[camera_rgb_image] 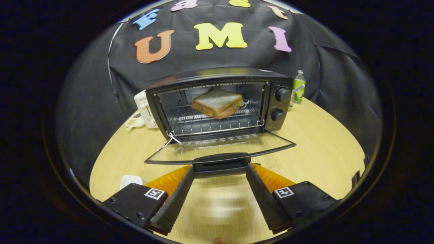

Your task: Open the toaster oven, put the food inside, and close the toaster oven door.

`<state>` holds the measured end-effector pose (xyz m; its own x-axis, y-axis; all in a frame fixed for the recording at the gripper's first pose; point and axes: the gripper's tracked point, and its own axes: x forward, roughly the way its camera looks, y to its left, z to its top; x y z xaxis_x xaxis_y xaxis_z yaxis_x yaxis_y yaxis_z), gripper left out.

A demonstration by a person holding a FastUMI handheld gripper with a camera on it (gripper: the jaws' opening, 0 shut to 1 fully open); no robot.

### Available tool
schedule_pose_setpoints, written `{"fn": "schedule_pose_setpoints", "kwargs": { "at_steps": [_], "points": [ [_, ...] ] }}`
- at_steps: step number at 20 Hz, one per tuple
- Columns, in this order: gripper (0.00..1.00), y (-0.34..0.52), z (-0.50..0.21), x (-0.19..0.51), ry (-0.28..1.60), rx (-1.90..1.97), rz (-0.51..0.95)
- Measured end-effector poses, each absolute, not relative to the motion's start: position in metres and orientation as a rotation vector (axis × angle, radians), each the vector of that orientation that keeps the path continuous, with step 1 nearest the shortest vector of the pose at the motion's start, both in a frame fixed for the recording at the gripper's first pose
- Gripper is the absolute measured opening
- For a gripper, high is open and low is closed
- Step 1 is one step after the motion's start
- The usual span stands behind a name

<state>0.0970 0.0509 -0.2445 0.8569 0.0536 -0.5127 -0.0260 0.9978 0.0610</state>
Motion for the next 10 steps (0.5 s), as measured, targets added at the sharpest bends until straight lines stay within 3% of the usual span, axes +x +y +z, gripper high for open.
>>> {"fn": "schedule_pose_setpoints", "kwargs": {
  "at_steps": [10],
  "points": [
    [1.00,0.053,-0.209,0.102,0.342,0.046,0.059]
  ]
}}
